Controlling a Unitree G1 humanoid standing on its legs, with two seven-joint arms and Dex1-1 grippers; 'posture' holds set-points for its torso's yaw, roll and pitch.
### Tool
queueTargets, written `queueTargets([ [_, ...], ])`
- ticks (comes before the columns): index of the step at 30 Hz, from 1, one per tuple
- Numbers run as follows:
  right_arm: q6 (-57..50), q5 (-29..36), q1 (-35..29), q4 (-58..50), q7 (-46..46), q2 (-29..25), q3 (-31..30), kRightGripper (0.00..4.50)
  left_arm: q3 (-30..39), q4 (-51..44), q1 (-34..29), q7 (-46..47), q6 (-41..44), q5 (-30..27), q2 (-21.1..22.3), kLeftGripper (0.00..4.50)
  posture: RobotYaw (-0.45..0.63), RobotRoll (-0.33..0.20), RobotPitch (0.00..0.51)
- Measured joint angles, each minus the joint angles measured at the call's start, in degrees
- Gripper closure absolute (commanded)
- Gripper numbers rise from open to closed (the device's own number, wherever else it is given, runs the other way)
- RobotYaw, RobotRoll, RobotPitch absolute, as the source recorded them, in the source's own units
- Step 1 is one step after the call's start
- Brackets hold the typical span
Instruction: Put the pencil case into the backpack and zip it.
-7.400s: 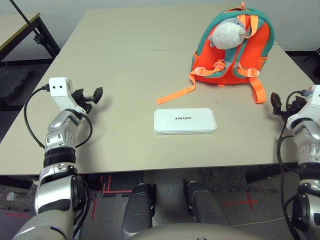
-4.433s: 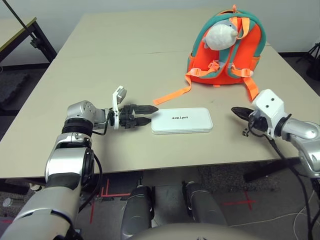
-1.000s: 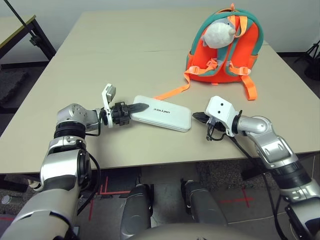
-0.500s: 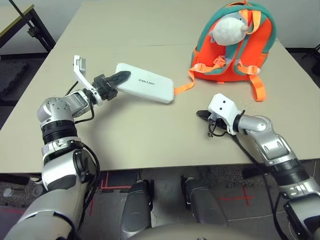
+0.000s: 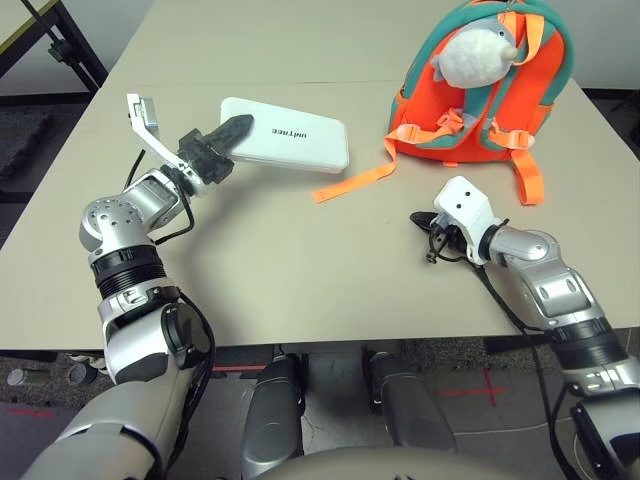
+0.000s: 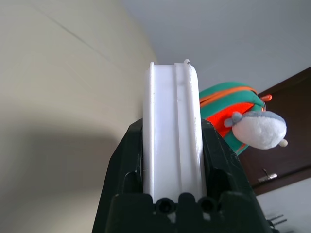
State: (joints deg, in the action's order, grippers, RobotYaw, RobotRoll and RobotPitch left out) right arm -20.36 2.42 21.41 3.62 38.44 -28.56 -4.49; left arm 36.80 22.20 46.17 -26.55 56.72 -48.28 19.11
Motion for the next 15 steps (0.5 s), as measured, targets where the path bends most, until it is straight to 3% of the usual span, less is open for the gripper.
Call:
queueTargets([
  [10, -12.2, 10.7, 2.0, -3.8, -9.3, 5.3, 13.7, 0.04, -2.4, -2.6, 0.0, -1.9, -5.3, -1.3, 0.0, 3.14, -0.14, 0.000, 0.207],
  [15, -15.9, 15.4, 6.6, -4.8, -13.1, 5.9, 19.3, 0.00, -2.7, -3.3, 0.0, -3.0, -8.4, -1.8, -0.1, 3.14, -0.15, 0.000, 0.206],
])
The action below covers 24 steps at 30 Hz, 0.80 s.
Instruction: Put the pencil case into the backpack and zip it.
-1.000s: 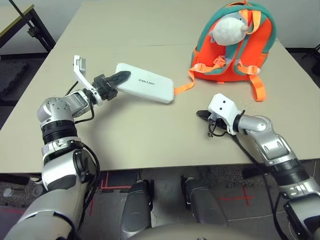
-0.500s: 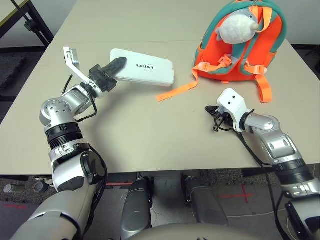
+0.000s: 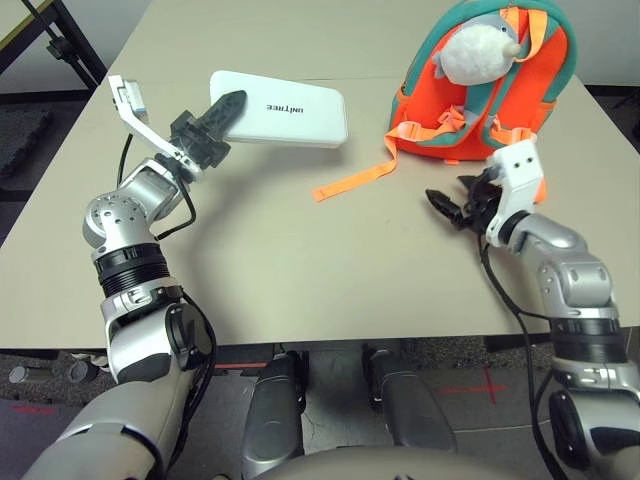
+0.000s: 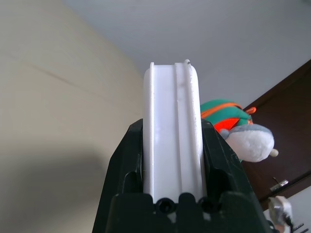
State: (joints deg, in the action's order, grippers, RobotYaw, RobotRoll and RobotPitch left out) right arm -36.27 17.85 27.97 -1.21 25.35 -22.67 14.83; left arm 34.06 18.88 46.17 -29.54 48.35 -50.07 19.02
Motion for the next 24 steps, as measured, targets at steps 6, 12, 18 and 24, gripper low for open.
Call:
queueTargets([
  [6, -3.2, 3.7, 4.5, -0.3, -4.1, 0.7, 2.7, 0.00, -1.0, 0.0, 0.0, -0.2, -1.6, -0.5, -0.1, 3.14, -0.15, 0.000, 0.205],
  [12, -3.7, 5.2, 7.8, 0.9, -7.3, 0.9, 4.0, 0.00, -1.4, -0.1, 0.0, -0.2, -2.2, -0.7, -0.1, 3.14, -0.15, 0.000, 0.202],
  [18, 0.0, 4.3, 12.3, 8.3, -9.4, 1.0, 3.8, 0.00, -1.6, -0.1, 0.0, -0.2, -2.8, -0.7, -0.1, 3.14, -0.13, 0.000, 0.197],
  [24, 2.6, 3.5, 14.1, 11.8, -9.1, 0.7, 3.3, 0.00, -2.0, -0.4, 0.0, -0.2, -2.9, -0.7, -0.1, 3.14, -0.12, 0.000, 0.195],
])
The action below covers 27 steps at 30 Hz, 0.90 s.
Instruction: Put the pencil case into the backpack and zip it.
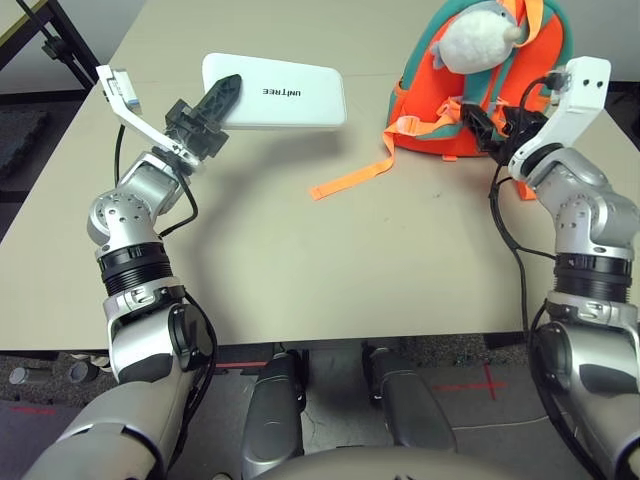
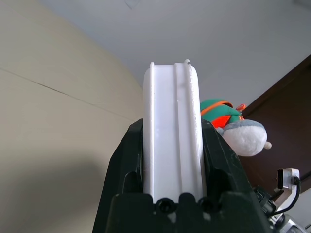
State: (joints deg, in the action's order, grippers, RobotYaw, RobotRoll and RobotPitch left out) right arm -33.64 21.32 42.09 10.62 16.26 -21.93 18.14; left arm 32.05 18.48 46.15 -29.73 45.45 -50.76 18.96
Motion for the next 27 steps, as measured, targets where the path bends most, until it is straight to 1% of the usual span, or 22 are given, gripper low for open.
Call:
queueTargets([
  [12, 0.1, -0.3, 0.0, 0.0, 0.9, -4.0, -0.9, 0.00, -0.2, -0.6, -0.6, 0.0, 0.0, -0.4, 0.4, 3.14, -0.13, 0.000, 0.195],
  [21, -0.5, -0.6, 1.5, -1.6, 1.0, -7.8, -1.2, 0.00, -0.8, -0.6, -0.6, 0.0, 0.0, -0.4, 1.0, 3.14, -0.14, 0.000, 0.197],
  [27, -0.4, -0.6, 2.1, -0.7, 1.5, -7.8, -1.4, 0.00, -1.5, -0.6, -0.6, 0.0, -0.1, -0.4, 1.0, 3.14, -0.13, 0.000, 0.196],
])
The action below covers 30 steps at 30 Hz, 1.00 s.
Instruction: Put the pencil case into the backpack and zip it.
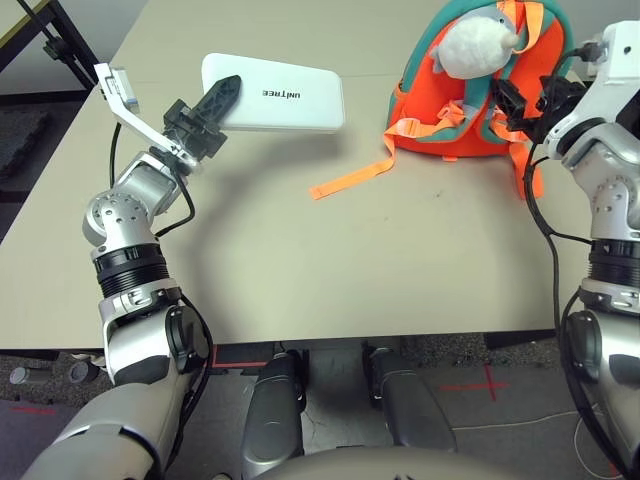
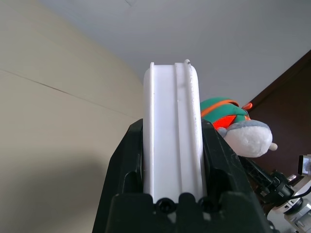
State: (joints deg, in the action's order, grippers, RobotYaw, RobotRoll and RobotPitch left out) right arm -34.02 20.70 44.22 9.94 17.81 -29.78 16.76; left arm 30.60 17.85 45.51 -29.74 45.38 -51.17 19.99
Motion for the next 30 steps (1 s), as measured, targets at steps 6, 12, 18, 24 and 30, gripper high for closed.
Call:
queueTargets([
  [6, 1.4, -0.1, 1.3, 5.0, 1.9, 2.1, -1.6, 0.00, -0.2, 0.0, 0.0, 0.0, -0.1, -0.1, 0.0, 3.14, -0.12, 0.000, 0.200],
  [12, 1.1, 0.3, 1.8, 5.3, 3.7, 3.3, -2.5, 0.00, -0.2, 0.0, -0.4, 0.0, -0.1, -0.5, 0.5, 3.14, -0.12, 0.000, 0.202],
  [18, 4.9, -1.0, 4.0, 12.2, 4.0, 5.0, -3.2, 0.00, -0.2, 0.0, -1.1, 0.0, -0.2, -0.6, 0.6, 3.14, -0.12, 0.000, 0.204],
  [24, 13.6, -3.9, 8.4, 23.9, 4.0, 5.9, -3.8, 0.00, -0.3, 0.0, -1.1, 0.0, -0.2, -0.6, 0.4, 3.14, -0.12, 0.000, 0.207],
  [30, 14.6, -4.0, 8.5, 23.9, 5.0, 5.7, -3.8, 1.67, -0.3, 0.0, -1.1, 0.1, -0.2, -0.6, 0.3, 3.14, -0.12, 0.000, 0.206],
])
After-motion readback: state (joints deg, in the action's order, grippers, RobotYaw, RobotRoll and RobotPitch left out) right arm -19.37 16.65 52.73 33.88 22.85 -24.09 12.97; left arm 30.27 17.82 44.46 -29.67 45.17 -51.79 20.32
